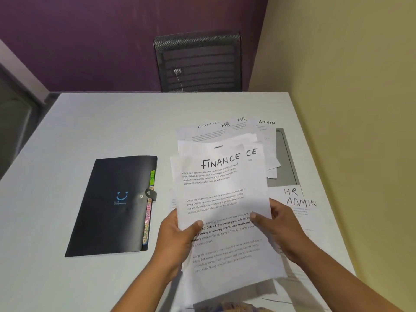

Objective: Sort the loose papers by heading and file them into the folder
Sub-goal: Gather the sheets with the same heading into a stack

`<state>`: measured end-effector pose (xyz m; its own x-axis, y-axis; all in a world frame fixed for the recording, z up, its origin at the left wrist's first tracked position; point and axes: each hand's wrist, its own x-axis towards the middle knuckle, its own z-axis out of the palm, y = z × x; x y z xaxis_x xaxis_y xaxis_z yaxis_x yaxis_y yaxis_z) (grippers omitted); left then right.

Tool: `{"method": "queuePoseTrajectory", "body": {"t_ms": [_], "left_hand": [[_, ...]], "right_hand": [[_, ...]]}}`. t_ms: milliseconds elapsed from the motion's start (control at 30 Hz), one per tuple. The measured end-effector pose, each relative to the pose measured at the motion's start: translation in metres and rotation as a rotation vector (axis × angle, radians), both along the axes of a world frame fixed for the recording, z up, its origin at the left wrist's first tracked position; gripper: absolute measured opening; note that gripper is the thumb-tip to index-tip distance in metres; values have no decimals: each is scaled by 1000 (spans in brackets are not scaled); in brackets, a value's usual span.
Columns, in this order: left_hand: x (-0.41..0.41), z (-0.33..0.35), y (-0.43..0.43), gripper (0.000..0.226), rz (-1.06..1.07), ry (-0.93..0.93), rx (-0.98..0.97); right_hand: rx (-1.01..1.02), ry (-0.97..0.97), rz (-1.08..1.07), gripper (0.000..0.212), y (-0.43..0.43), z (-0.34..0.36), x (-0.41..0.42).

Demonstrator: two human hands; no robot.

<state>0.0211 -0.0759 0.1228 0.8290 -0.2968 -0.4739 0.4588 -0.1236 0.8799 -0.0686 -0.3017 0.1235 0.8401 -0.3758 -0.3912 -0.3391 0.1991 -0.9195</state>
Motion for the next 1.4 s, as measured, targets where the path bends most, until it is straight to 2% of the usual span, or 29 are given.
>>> {"method": "queuePoseTrajectory", "body": {"t_ms": [233,333,400,467,567,700,800,867,1000,1067,1133,1200,1333,1400], "left_hand": [[0,2,-4,35,-10,-305,201],[-3,3,-7,20,-36,-445,268],[-2,-3,-7,29,-7,-493,278],[-2,-4,-6,35,1,-502,291],[-2,-3,-9,25,31,-416,196],[1,-2,-16,26,-11,-368,144],[2,7,-21,3,-12,-369,97],[-2,9,-21,17,-32,-437,88],[0,4,-13,22,-32,-627,127],[3,-9,-12,21,-64,-611,151],[4,-21,-11,27,-114,-514,156],[2,-34,-8,38,-154,-576,193],[0,-47,-1,46,-198,-624,221],[1,-53,1,46,-205,-697,239]], "right_hand": [[-163,11,-101,20,0,-1,1],[-202,12,-176,21,3,-1,-1],[-241,25,-187,28,6,3,-3],[-251,-7,-163,18,7,8,-5],[-256,-100,-85,30,8,10,-8],[-259,-121,-48,30,6,4,-8],[-239,-81,-89,30,8,8,-6],[-260,-79,-131,28,8,18,-8],[-380,-140,-60,28,12,27,-16],[-372,-79,-35,34,17,16,-15],[-370,14,-50,34,18,-1,-10],[-395,106,-43,27,14,-19,-9],[-391,177,44,32,12,-35,-13],[-467,193,105,19,12,-37,-13]]}}
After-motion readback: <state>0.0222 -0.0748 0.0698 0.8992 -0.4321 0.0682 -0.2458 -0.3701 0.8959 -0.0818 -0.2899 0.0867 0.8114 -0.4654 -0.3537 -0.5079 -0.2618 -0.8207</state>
